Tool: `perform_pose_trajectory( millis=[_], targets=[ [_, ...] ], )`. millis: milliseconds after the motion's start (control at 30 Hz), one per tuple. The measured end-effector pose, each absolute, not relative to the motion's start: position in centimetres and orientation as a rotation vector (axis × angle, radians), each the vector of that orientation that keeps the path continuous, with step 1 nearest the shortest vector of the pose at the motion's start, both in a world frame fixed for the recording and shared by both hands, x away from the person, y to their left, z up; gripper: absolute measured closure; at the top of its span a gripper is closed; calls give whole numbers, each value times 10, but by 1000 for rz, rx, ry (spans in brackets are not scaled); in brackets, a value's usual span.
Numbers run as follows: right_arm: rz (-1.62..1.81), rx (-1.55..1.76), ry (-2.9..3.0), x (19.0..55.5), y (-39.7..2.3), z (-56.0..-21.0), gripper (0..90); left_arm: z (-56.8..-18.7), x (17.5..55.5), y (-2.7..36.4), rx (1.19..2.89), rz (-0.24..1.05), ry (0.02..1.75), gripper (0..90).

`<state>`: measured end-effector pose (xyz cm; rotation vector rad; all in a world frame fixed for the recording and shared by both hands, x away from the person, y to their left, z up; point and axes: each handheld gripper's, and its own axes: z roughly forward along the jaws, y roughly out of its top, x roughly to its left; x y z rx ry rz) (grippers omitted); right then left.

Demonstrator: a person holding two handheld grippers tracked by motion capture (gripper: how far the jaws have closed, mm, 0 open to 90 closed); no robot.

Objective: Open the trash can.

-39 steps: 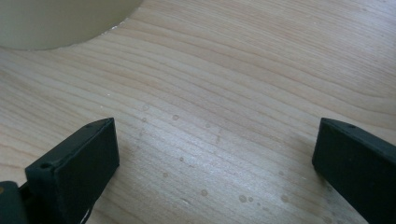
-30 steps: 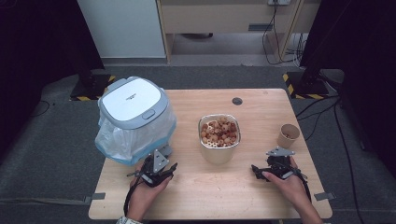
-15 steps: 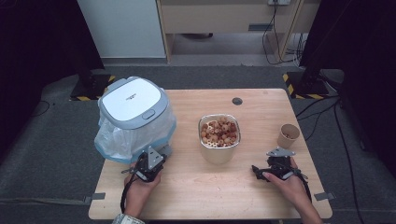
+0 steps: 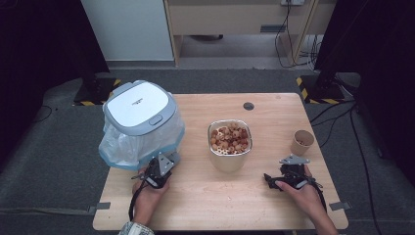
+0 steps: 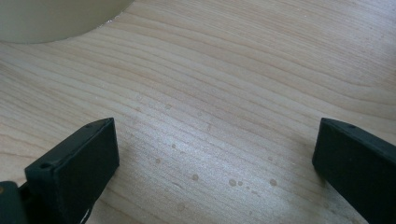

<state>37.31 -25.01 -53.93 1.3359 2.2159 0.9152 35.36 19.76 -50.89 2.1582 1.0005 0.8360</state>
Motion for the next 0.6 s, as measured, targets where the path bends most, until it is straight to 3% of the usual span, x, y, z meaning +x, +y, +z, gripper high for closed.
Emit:
perform_pose_trajectory(
  millis=[600],
  targets=[
    [916,1337,2220,372,-250,-539,9,-518,357,201,2091,780,1074,888]
  ],
)
